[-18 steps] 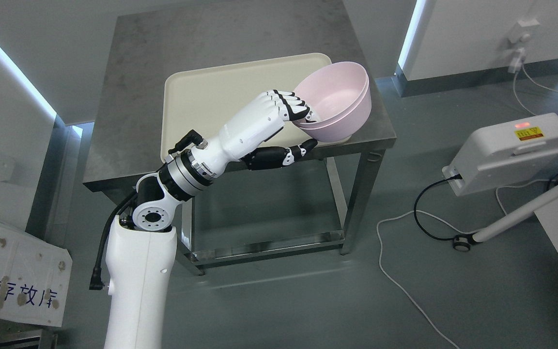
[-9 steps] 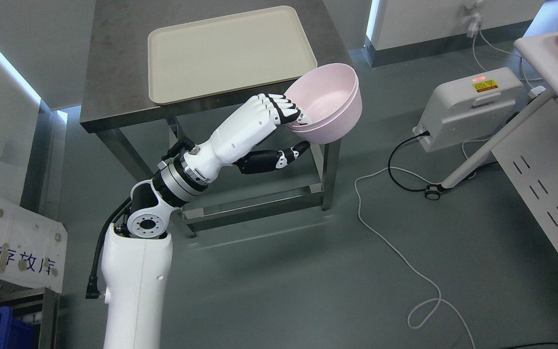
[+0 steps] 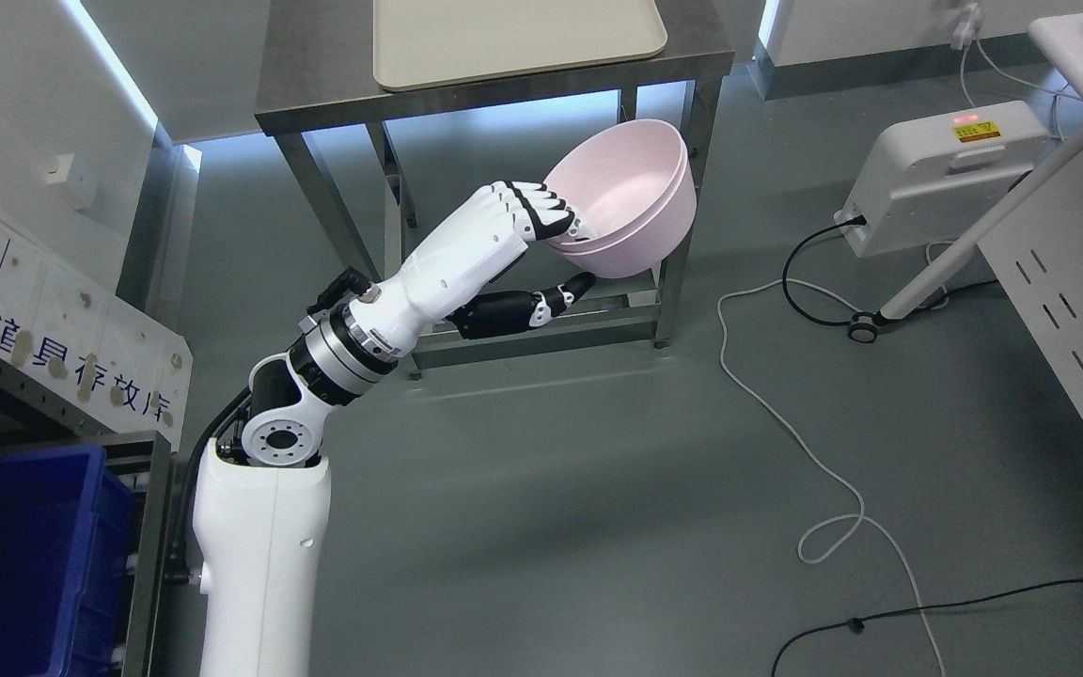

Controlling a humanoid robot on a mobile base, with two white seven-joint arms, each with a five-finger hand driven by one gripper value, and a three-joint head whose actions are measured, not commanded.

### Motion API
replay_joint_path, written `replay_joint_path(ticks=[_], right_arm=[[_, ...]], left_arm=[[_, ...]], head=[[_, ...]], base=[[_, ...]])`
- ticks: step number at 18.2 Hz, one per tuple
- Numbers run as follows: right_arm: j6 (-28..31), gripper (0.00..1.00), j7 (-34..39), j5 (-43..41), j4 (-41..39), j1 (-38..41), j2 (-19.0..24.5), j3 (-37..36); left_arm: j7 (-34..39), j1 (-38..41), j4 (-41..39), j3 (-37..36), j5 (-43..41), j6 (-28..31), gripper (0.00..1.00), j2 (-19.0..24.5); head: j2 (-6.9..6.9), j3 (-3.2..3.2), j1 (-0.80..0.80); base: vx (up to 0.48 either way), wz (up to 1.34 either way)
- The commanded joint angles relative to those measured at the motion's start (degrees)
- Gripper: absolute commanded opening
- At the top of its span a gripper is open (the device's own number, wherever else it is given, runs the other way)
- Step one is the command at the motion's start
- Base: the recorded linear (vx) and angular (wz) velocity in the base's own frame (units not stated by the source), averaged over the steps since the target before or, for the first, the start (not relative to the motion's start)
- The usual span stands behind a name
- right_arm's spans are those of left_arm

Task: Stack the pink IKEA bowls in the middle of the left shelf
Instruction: 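Hold the bowls aloft while turning toward the blue bin shelf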

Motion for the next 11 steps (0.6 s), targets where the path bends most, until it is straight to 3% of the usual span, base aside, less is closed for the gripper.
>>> replay_joint_path(ticks=[1, 11], right_arm=[[0.05, 1.0, -0.13, -0.09, -1.0, -0.01, -1.0, -0.26], [0.05, 1.0, -0.13, -0.09, -1.0, -0.01, -1.0, -0.26]], left_arm=[[-0.01, -0.12, -0.91, 2.0, 0.8, 0.03, 0.01, 1.0], [-0.01, -0.21, -1.44, 1.64, 1.5, 0.03, 0.02, 1.0]], head=[[0.0, 0.0, 0.0], [0.0, 0.0, 0.0]], base=[[-0.333, 0.06], [-0.312, 0.15]])
